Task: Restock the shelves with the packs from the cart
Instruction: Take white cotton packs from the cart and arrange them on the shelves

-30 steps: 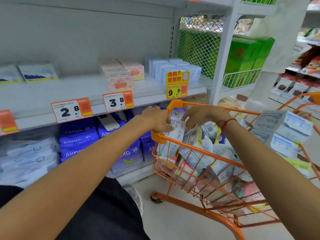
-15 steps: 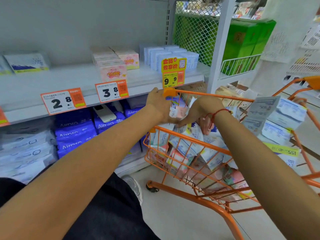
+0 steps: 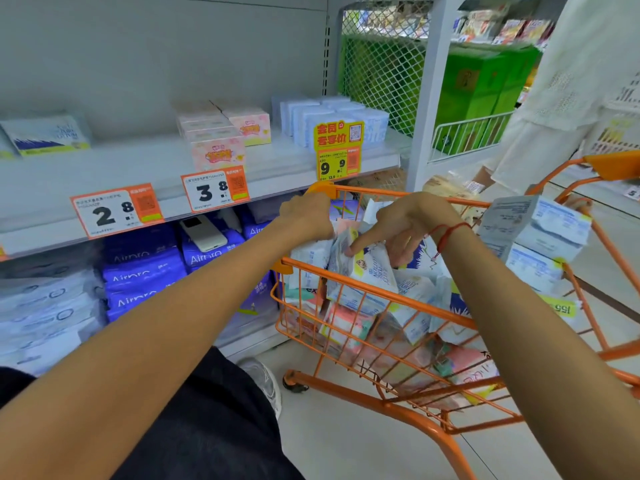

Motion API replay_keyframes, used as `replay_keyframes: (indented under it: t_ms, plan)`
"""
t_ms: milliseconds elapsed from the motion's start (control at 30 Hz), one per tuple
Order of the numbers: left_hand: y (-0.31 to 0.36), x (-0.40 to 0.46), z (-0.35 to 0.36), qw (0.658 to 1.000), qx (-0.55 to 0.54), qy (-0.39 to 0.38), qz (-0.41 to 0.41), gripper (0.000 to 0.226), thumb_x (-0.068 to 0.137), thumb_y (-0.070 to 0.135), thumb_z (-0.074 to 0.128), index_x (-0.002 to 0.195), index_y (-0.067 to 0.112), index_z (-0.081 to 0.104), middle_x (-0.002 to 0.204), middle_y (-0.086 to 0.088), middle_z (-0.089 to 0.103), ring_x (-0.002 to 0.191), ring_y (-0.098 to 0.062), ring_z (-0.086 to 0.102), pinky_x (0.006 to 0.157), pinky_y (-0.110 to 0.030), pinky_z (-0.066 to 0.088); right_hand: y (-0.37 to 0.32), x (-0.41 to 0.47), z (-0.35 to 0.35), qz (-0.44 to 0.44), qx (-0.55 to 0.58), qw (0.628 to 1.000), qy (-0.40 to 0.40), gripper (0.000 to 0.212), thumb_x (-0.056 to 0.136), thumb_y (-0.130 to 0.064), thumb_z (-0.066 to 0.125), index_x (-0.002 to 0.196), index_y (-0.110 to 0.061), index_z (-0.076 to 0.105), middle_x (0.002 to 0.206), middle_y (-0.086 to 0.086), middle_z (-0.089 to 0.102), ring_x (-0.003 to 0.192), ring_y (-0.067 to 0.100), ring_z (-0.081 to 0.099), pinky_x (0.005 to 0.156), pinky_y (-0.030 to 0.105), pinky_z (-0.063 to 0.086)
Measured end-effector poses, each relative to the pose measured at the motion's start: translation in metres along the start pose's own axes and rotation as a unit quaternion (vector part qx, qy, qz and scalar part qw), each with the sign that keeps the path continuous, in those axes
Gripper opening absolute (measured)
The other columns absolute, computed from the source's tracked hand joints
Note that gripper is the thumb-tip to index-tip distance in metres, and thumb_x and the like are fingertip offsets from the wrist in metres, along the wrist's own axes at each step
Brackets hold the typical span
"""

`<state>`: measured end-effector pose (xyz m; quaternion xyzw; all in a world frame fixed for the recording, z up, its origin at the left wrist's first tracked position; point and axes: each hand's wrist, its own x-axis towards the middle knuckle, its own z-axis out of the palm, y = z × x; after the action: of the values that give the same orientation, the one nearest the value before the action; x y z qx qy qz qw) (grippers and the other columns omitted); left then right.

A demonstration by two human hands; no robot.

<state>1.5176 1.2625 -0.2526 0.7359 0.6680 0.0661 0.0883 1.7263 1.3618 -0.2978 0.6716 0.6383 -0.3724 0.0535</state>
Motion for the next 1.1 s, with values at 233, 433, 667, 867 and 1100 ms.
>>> replay_keyframes:
  t_ms: [233, 433, 667, 867, 1100]
  plan:
    - [-0.011, 0.001, 0.005, 0.997, -0.075, 0.027, 0.012, 0.024, 0.085, 0.024, 0.063, 0.099, 0.005, 0.068, 0.100, -0.012, 0.068, 0.089, -0.032, 0.061, 0.063, -0.034, 0.041, -0.076, -0.141, 0.016, -0.015, -0.059, 0.998, 0.022, 0.055, 0.071, -0.052, 0.074, 0.099, -0.008, 0.056, 0.118, 0.010, 0.062, 0.105, 0.021, 0.063, 0.092, 0.039, 0.054]
    - [-0.013, 0.005, -0.005, 0.996, -0.081, 0.023, 0.030, 0.024, 0.083, 0.026, 0.068, 0.097, 0.006, 0.071, 0.101, -0.010, 0.071, 0.092, -0.028, 0.064, 0.081, -0.041, 0.053, -0.067, -0.139, 0.005, -0.058, -0.003, 0.997, 0.057, 0.035, 0.074, -0.038, 0.077, 0.085, -0.014, 0.054, 0.116, 0.003, 0.051, 0.108, 0.023, 0.053, 0.082, 0.038, 0.054]
    - [-0.030, -0.003, -0.037, 0.985, -0.165, 0.048, 0.023, 0.019, 0.083, 0.025, 0.070, 0.094, 0.011, 0.077, 0.087, -0.005, 0.071, 0.089, -0.024, 0.066, 0.076, -0.033, 0.050, -0.069, -0.137, -0.013, -0.123, 0.043, 0.984, 0.122, 0.039, 0.066, -0.029, 0.081, 0.073, -0.010, 0.047, 0.081, 0.008, 0.048, 0.071, 0.023, 0.049, 0.062, 0.033, 0.041]
    - [-0.063, -0.014, -0.051, 0.941, -0.329, 0.071, -0.044, 0.020, 0.074, 0.014, 0.079, 0.093, 0.010, 0.073, 0.094, -0.013, 0.070, 0.089, -0.020, 0.065, 0.077, -0.035, 0.056, -0.088, -0.138, -0.011, -0.182, 0.215, 0.952, 0.122, 0.081, 0.059, -0.024, 0.083, 0.133, -0.021, 0.049, 0.133, 0.007, 0.052, 0.103, 0.025, 0.060, 0.072, 0.035, 0.055]
    - [-0.080, -0.030, -0.066, 0.792, -0.584, 0.139, -0.112, 0.033, 0.078, 0.001, 0.073, 0.101, 0.012, 0.052, 0.090, -0.008, 0.061, 0.044, -0.002, 0.060, 0.047, -0.013, 0.052, -0.123, -0.150, -0.021, -0.222, 0.270, 0.913, 0.211, 0.032, 0.069, -0.033, 0.077, 0.063, -0.017, 0.050, 0.046, -0.011, 0.051, 0.045, 0.005, 0.048, 0.045, 0.022, 0.033]
